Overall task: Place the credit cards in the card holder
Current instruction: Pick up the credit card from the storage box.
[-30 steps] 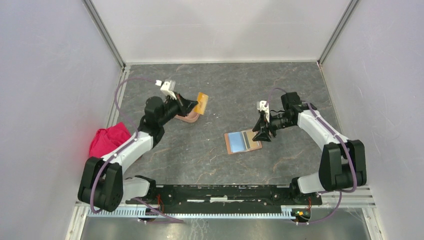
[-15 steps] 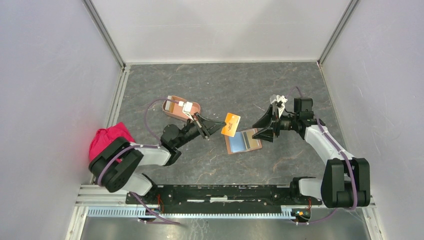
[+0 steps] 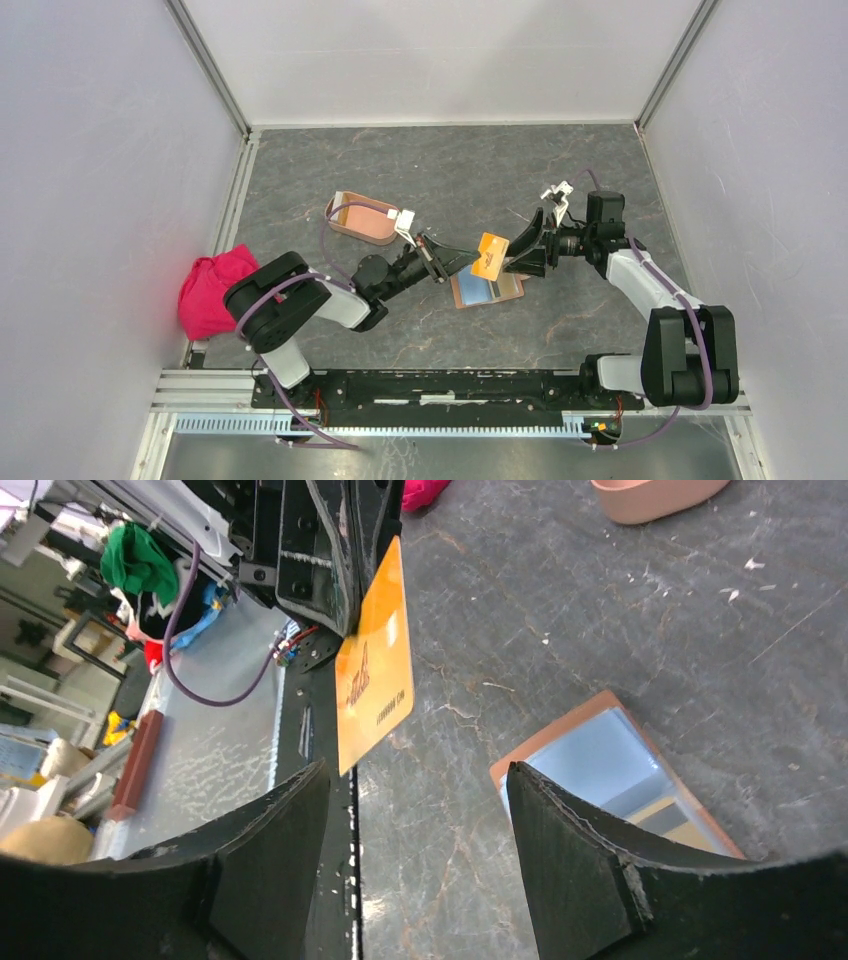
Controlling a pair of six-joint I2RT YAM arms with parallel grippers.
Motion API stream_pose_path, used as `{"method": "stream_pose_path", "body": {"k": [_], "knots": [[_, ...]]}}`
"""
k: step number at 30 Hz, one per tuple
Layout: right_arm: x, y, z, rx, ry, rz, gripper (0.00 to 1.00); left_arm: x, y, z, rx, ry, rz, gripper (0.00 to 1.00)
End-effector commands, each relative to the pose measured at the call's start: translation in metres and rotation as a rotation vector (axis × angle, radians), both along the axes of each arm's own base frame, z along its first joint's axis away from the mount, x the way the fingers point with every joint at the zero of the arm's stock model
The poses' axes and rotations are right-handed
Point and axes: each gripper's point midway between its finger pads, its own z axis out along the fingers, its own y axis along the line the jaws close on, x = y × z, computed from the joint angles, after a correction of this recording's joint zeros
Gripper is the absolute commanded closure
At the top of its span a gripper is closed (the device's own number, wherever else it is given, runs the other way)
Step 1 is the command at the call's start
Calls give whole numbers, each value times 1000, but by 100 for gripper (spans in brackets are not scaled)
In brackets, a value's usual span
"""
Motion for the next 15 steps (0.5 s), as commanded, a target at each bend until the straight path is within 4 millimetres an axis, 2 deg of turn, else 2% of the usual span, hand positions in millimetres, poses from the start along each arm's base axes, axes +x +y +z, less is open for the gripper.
{"method": "stream_pose_path", "body": {"k": [1,6,14,15], "knots": [[4,4,17,14,-38,-24,28,-2,-5,33,-132,-67,2,98],[2,6,18,17,-37,-13,35,-2,-11,29,-136,-62,-8,98],[3,9,12,19,20,3,85,-5,-14,28,-144,-65,-29,98],[3,9,12,20,19,5,91,-5,-15,27,-141,-63,-29,95]]}}
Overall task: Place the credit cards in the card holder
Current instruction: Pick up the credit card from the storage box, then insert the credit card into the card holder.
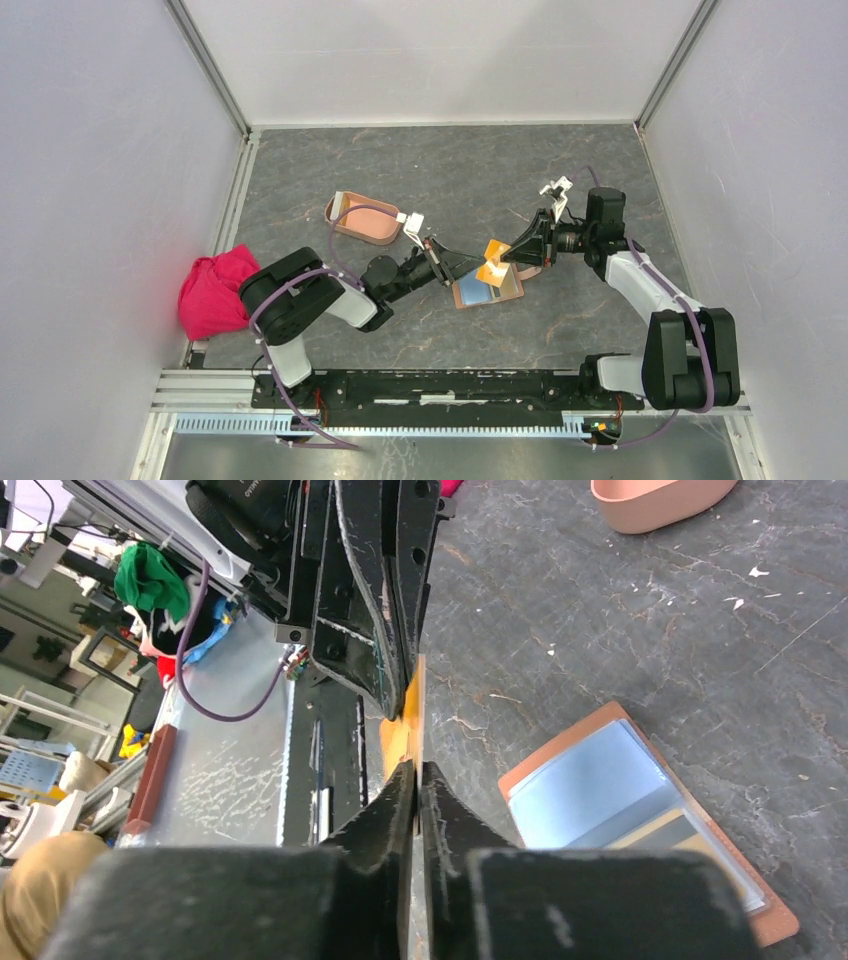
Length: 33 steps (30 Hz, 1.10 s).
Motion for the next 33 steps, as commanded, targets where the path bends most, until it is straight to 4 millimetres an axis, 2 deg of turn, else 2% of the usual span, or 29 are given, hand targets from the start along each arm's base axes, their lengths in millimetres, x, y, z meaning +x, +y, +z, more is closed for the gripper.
{"method": "stream_pose_path", "body": {"k": [1,3,7,10,14,20,27,30,31,32,33], "knots": [[2,3,7,11,-19,23,95,-4,4,51,-173,-118,-4,89],[2,3,7,10,-27,26,100,-5,2,43,-146,-98,-16,67],[0,2,6,6,-56,42,100,-9,-7,27,-45,-88,-99,37],[-2,3,5,11,-59,55,100,-17,-8,17,30,-98,-182,28],[-3,3,3,17,-66,67,100,-20,-9,-3,188,-112,-239,27],[-6,4,0,24,-63,86,100,-15,-7,-16,390,-181,-251,31],[-8,6,-2,26,-58,96,100,-18,-15,-14,362,-183,-303,48],[-7,6,-2,21,-61,91,100,-19,-16,-14,339,-178,-311,66],[-6,6,-3,20,-60,90,100,-20,-17,-13,332,-177,-318,79],[-6,5,-3,18,-61,87,100,-20,-17,-13,327,-173,-319,85],[-6,6,-4,14,-62,86,100,-20,-16,-12,314,-169,-316,96]]}}
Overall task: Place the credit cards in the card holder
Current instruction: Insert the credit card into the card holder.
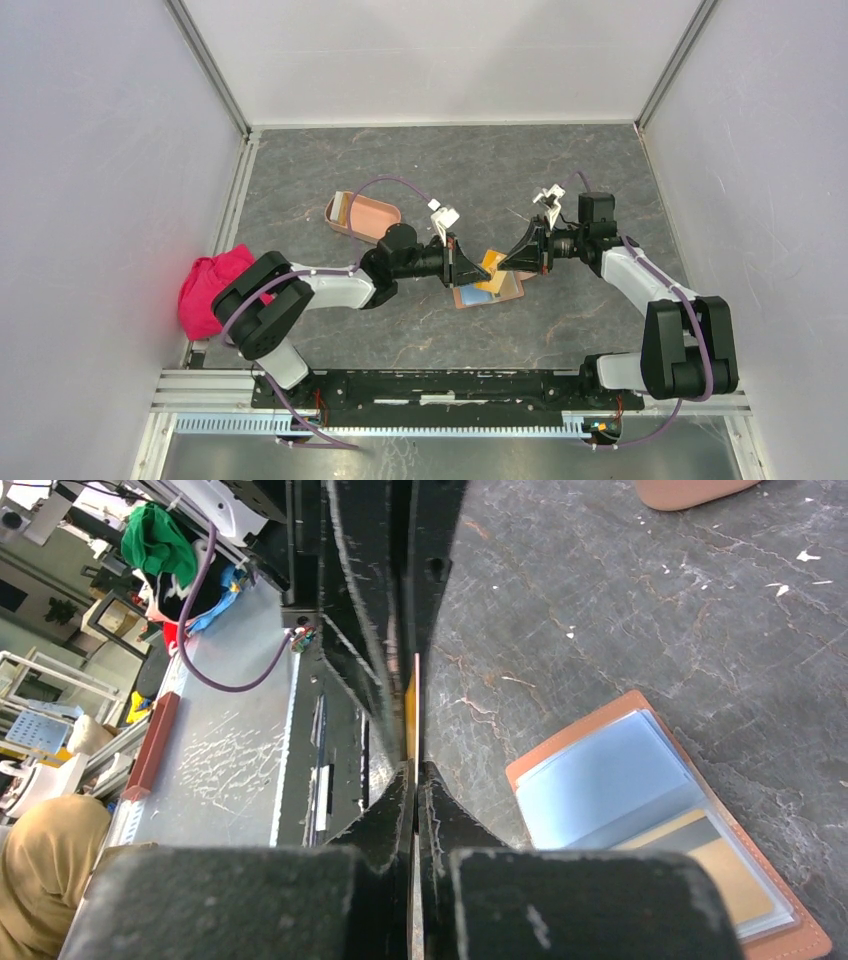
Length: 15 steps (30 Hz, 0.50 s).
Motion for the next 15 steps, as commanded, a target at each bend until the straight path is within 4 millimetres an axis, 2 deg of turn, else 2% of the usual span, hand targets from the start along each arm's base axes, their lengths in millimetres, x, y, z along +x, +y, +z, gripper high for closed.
{"method": "stream_pose_path", "body": {"k": [1,2,3,5,7,9,12,15], "knots": [[6,2,10,8,-69,17,100,2,-4,17,-71,-44,-21,98],[7,2,9,-2,-78,11,98,4,-3,18,-83,-31,-4,98],[8,2,8,-15,-94,4,88,5,-1,16,-90,-24,17,98],[13,-2,0,-88,-149,-26,59,6,7,14,-128,12,65,98],[20,-11,-5,-208,-250,-37,43,6,15,13,-172,52,120,98],[32,-23,-6,-308,-316,-81,39,6,25,12,-228,117,179,98],[50,-37,-9,-365,-351,-215,40,2,37,12,-347,242,223,98],[54,-41,-18,-382,-338,-263,44,3,38,-1,-403,357,233,98]]}}
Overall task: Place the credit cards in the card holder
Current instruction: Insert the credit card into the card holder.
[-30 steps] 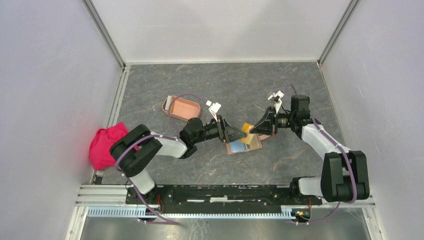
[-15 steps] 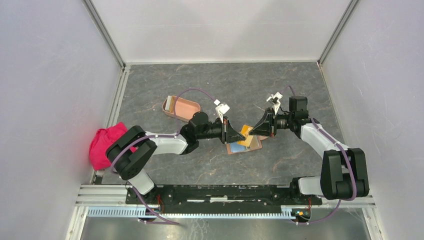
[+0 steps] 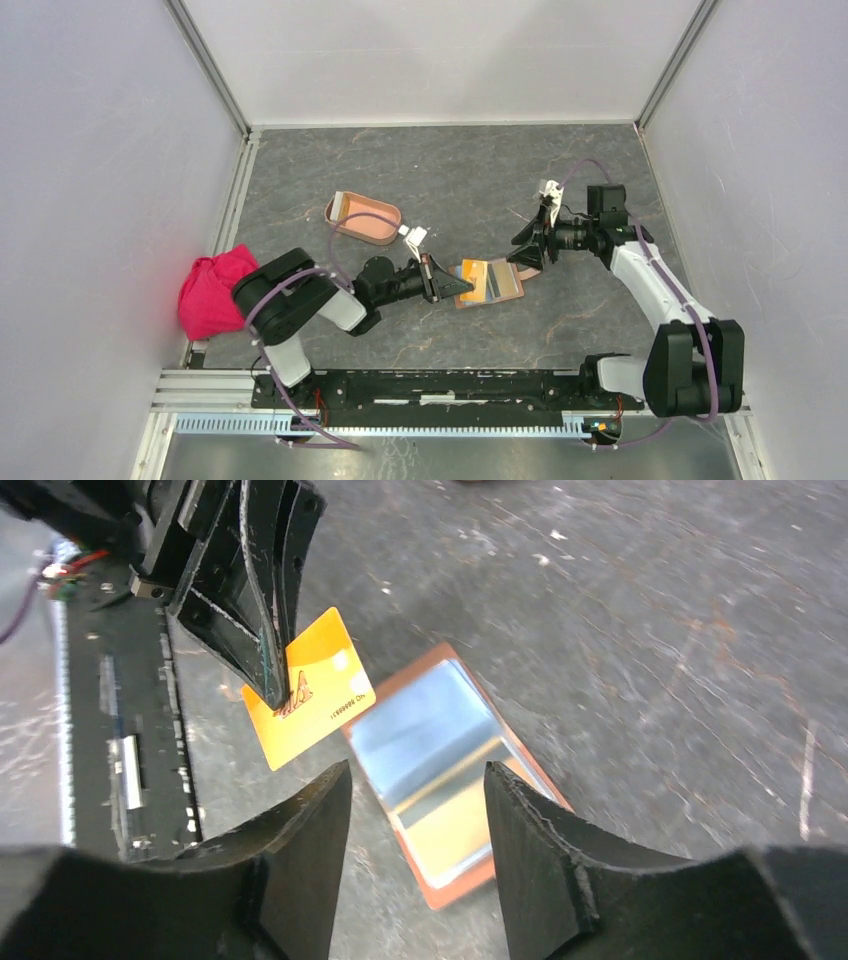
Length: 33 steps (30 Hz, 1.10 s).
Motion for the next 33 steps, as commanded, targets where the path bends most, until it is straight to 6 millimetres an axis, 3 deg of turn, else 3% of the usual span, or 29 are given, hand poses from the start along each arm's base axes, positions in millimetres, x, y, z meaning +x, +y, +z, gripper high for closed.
{"method": "stream_pose_path", "body": {"k": [1,3,7,10,22,33], "knots": [[15,-14,-16,-82,-33,-99,48,12,4,30,-259,121,80,98],[17,-14,-27,-89,20,-102,57,18,1,13,-238,162,102,98],[17,-14,-48,-102,122,-95,69,28,-2,3,-215,157,129,98],[17,-14,-58,-109,164,-94,70,29,-10,-5,-176,174,106,98],[14,-3,-83,-138,254,-74,69,33,-9,-30,-13,250,64,98],[20,-11,-112,-245,328,-121,78,28,-20,-37,58,264,-38,98]]}}
